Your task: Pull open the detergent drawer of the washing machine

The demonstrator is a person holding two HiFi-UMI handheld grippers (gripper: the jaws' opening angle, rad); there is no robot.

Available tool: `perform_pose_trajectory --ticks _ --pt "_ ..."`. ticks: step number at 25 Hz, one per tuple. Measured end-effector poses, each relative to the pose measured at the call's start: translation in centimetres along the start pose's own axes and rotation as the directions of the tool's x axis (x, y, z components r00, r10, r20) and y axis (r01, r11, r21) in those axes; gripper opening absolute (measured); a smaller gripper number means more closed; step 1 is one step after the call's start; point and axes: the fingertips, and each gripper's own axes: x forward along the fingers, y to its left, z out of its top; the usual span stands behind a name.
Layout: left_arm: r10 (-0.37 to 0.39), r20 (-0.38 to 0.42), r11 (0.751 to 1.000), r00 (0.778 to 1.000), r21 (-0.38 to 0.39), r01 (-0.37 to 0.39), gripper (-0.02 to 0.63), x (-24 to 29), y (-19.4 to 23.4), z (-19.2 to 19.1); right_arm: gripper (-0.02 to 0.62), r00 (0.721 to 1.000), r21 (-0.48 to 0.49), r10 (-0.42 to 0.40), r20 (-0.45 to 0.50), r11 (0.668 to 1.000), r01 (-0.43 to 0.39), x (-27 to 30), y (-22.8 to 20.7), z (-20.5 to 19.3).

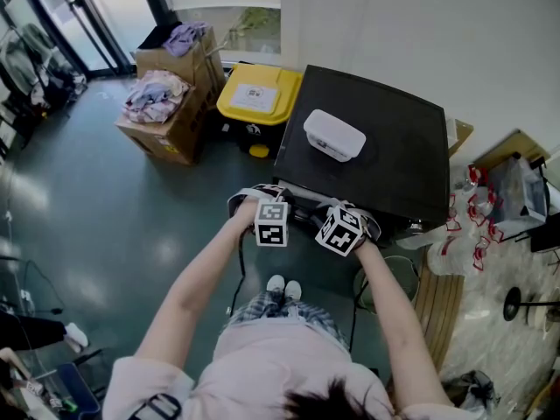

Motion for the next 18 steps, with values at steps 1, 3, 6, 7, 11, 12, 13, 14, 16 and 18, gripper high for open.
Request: perform_pose_trajectory --ticks 1,3,6,7,11,12,13,14,16,18 --pt "0.000 0.001 1.000 1.000 0.001 0.000 0.063 0.0 -0.2 0.0 0.049 1.000 0.004 0.001 0.005 1.000 -0.001 -0.1 0.2 0.0" --pt "-0.001 0.004 1.000 1.000 -0.003 0.001 0.063 -0.2 -0.6 0.0 0.049 1.000 0.009 0.006 0.009 1.000 -0.006 -0.2 0.7 0.0" --pt "-0.005 0.002 1.000 1.000 -0.001 0.005 0.063 -0.5 -1.4 -0.1 0.049 1.000 0.003 0.015 0.007 1.000 -0.015 -0.3 1.5 0.1" --pt "-0.005 0.002 1.000 1.000 0.001 0.005 0.063 -0.6 -1.7 -0.1 0.049 1.000 0.001 0.018 0.006 1.000 -0.018 -0.4 1.8 0.1" --pt "-0.010 0.008 1.000 1.000 0.006 0.010 0.061 -1.0 -2.4 0.0 0.048 0.999 -0.004 0.032 0.010 0.999 -0.032 -0.4 2.6 0.1" --pt "-0.011 0.008 1.000 1.000 0.006 0.011 0.061 -1.0 -2.6 0.0 0.049 0.999 -0.005 0.036 0.010 0.999 -0.035 -0.4 2.8 0.1" --pt "-0.012 0.008 1.000 1.000 0.007 0.012 0.061 -1.0 -2.9 -0.1 0.049 0.999 -0.006 0.037 0.010 0.999 -0.037 -0.4 3.1 0.0" --pt "-0.013 0.006 1.000 1.000 0.008 0.013 0.061 -1.1 -3.1 -0.1 0.048 0.999 -0.006 0.039 0.010 0.999 -0.039 -0.4 3.3 0.0" --pt "-0.018 0.006 1.000 1.000 0.009 0.018 0.061 -1.2 -3.5 -0.1 0.049 0.999 -0.006 0.046 0.010 0.999 -0.046 -0.5 3.7 0.0" --pt "-0.024 0.006 1.000 1.000 0.010 0.024 0.061 -1.4 -3.9 0.0 0.048 0.998 -0.003 0.055 0.008 0.998 -0.055 -0.6 4.2 0.0"
